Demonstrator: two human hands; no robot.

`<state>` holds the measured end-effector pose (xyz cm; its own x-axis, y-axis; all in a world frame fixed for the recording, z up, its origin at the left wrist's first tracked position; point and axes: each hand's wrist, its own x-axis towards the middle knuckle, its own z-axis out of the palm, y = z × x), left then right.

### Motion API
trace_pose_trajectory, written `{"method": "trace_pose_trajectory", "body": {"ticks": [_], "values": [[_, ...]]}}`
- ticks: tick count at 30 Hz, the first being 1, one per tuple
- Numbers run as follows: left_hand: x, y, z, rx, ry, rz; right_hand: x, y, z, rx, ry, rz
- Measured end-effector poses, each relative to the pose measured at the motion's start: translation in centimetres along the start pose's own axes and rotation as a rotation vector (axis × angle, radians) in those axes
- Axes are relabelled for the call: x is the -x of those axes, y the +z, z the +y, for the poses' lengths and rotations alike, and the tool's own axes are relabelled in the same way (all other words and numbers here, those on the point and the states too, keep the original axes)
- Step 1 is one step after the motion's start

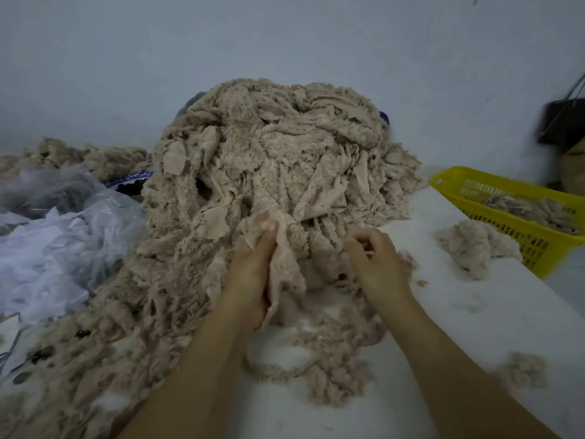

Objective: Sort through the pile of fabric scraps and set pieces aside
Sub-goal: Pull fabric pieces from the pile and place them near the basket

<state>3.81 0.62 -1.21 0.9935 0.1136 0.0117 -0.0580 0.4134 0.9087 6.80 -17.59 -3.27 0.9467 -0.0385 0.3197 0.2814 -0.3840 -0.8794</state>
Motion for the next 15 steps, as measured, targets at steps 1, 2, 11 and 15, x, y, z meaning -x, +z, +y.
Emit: {"method": "trace_pose_trajectory", "body": {"ticks": [1, 2, 11, 15], "values": [[0.1, 0.3, -0.4, -0.071, 0.006, -0.009, 0.5, 0.4, -0.8, -0.07, -0.053, -0.03], [0.2, 0.6, -0.8, -0.134, 0.016, -0.017, 1.0, 0.8, -1.5, -0.131, -0.08, -0.081], [0.3, 0.9, -1.3, -0.44, 0.123, -0.128, 0.9, 1.2, -1.5, -0.298, 0.052, -0.142], [0.2, 1.0, -2.0, -0.594, 0.205, -0.125, 1.1, 0.7, -1.2, -0.37, 0.084, -0.264]]}}
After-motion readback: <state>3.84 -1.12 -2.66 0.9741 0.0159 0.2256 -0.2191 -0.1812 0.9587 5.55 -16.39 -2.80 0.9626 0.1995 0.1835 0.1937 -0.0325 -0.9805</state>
